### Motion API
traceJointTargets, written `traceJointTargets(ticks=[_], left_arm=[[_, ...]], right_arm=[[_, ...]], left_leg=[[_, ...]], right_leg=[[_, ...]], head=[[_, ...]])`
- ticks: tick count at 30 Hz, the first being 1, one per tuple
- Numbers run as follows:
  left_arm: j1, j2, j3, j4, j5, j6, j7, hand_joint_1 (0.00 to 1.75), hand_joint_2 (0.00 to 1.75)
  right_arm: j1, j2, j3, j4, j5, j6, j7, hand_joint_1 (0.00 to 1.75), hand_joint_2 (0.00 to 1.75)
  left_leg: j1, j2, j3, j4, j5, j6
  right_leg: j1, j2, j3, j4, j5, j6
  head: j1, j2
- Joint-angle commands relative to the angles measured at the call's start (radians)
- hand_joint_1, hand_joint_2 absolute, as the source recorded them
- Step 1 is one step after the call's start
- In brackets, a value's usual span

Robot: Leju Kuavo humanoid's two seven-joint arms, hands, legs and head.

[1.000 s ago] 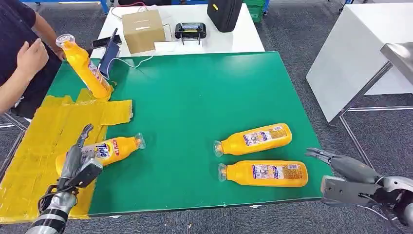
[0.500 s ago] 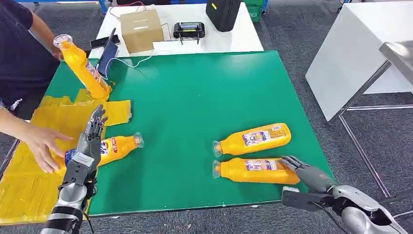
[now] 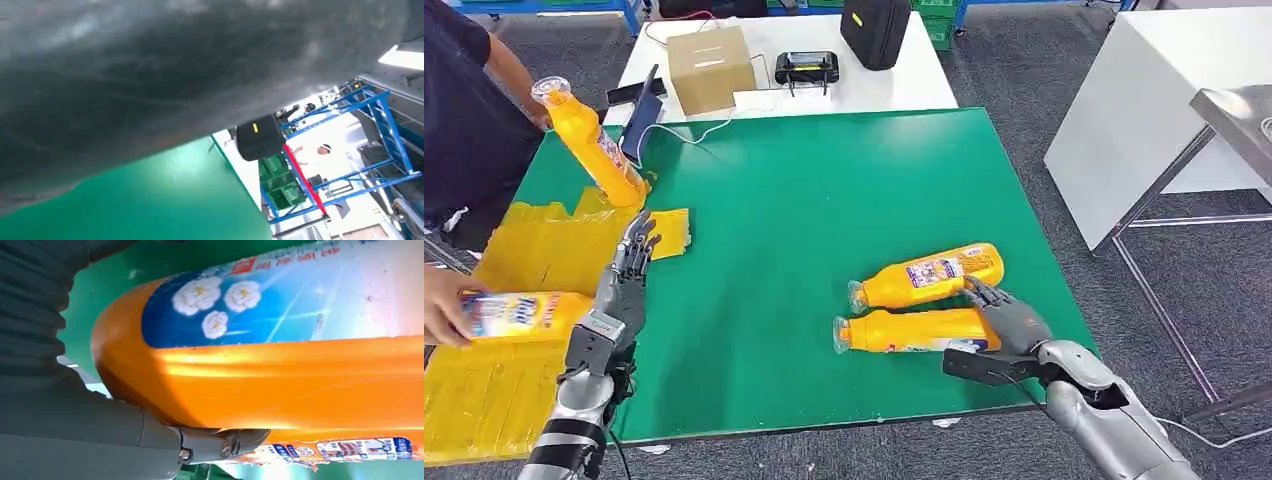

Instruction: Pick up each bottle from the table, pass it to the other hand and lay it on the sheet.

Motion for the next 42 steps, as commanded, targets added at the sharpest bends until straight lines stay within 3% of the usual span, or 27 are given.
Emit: traceJointTargets(ticks=[1,7,12,15,18,19,23,28,29,32,36,37,42], left_arm=[[-0.045,-0.02,0.006,0.053,-0.001,-0.015,-0.026,0.0,0.0],[-0.053,-0.022,0.015,0.063,0.016,-0.029,-0.026,0.0,0.0],[-0.071,-0.031,0.023,0.089,0.019,-0.034,-0.026,0.0,0.0],[-0.078,-0.037,0.03,0.101,0.024,-0.039,-0.026,0.0,0.0],[-0.073,-0.04,0.042,0.098,0.032,-0.048,-0.026,0.0,0.0],[-0.073,-0.04,0.042,0.098,0.032,-0.048,-0.026,0.0,0.0],[-0.036,-0.075,0.12,0.057,0.13,-0.125,0.023,0.0,0.0],[-0.028,-0.083,0.133,0.049,0.148,-0.146,0.035,0.0,0.0],[-0.019,-0.11,0.174,0.04,0.246,-0.207,0.09,0.0,0.0],[-0.01,-0.135,0.173,0.03,0.347,-0.252,0.155,0.0,0.0],[0.02,-0.153,0.121,-0.02,0.401,-0.27,0.187,0.0,0.0],[0.025,-0.155,0.103,-0.03,0.403,-0.269,0.193,0.0,1.75],[0.026,-0.151,0.03,-0.039,0.444,-0.292,0.219,0.0,1.75]], right_arm=[[0.033,0.073,0.071,0.175,0.015,0.012,-0.006,1.75,1.75],[0.044,0.077,0.072,0.191,0.02,0.014,-0.011,1.75,1.75],[0.048,0.07,0.081,0.202,0.023,0.036,-0.018,1.75,1.75],[0.056,0.075,0.074,0.196,0.009,0.035,-0.03,1.75,1.75],[0.066,0.099,0.062,0.182,-0.007,0.023,-0.036,1.75,1.75],[0.066,0.099,0.062,0.182,-0.007,0.023,-0.036,1.75,1.75],[0.141,0.255,-0.096,0.03,-0.131,-0.122,-0.13,1.75,1.75],[0.166,0.267,-0.112,-0.029,-0.139,-0.12,-0.119,1.75,1.75],[0.204,0.33,-0.205,-0.118,-0.281,-0.141,-0.24,1.75,1.75],[0.239,0.383,-0.277,-0.364,-0.472,-0.095,-0.255,1.75,1.75],[0.2,0.429,-0.274,-0.406,-0.551,-0.08,-0.246,1.75,1.75],[0.19,0.44,-0.266,-0.394,-0.56,-0.083,-0.251,1.75,1.75],[0.139,0.493,-0.237,-0.327,-0.603,-0.12,-0.28,1.75,1.75]], left_leg=[[0.003,-0.005,0.002,-0.001,0.0,-0.001],[0.005,-0.01,0.006,-0.002,0.001,-0.001],[0.006,-0.003,0.017,-0.001,-0.008,-0.003],[0.007,-0.01,0.015,-0.003,-0.006,-0.004],[0.007,-0.003,0.022,-0.001,-0.009,-0.003],[0.007,-0.007,0.021,-0.003,-0.008,-0.004],[0.008,-0.001,0.024,-0.002,-0.01,-0.004],[0.007,-0.002,0.017,-0.001,-0.009,-0.005],[0.007,0.0,0.016,0.0,-0.01,-0.005],[0.006,-0.002,0.013,0.0,-0.01,-0.005],[0.005,-0.006,0.0,0.002,-0.008,-0.004],[0.005,-0.006,-0.002,0.0,-0.006,-0.004],[0.004,-0.009,-0.003,0.001,-0.006,-0.003]], right_leg=[[0.002,0.0,0.004,-0.002,0.0,-0.001],[0.003,0.0,0.003,-0.004,-0.001,-0.004],[0.003,0.002,0.008,-0.003,-0.006,-0.005],[0.004,0.0,0.008,-0.006,-0.005,-0.006],[0.004,0.002,0.014,-0.004,-0.007,-0.004],[0.005,0.002,0.013,-0.005,-0.007,-0.005],[0.005,0.005,0.024,-0.004,-0.007,-0.005],[0.005,0.008,0.018,-0.001,-0.008,-0.006],[0.005,0.007,0.017,-0.001,-0.008,-0.005],[0.005,0.006,0.014,0.0,-0.009,-0.005],[0.003,0.005,0.005,0.003,-0.009,-0.004],[0.003,0.003,0.002,0.001,-0.007,-0.004],[0.003,0.0,0.002,0.001,-0.008,-0.004]], head=[[0.0,0.0],[0.0,0.0],[0.0,0.0],[0.0,0.0],[0.0,0.0],[0.0,0.0],[0.0,0.0],[0.0,0.0],[-0.001,0.0],[0.0,0.0],[-0.001,0.0],[-0.001,0.0],[0.0,0.0]])
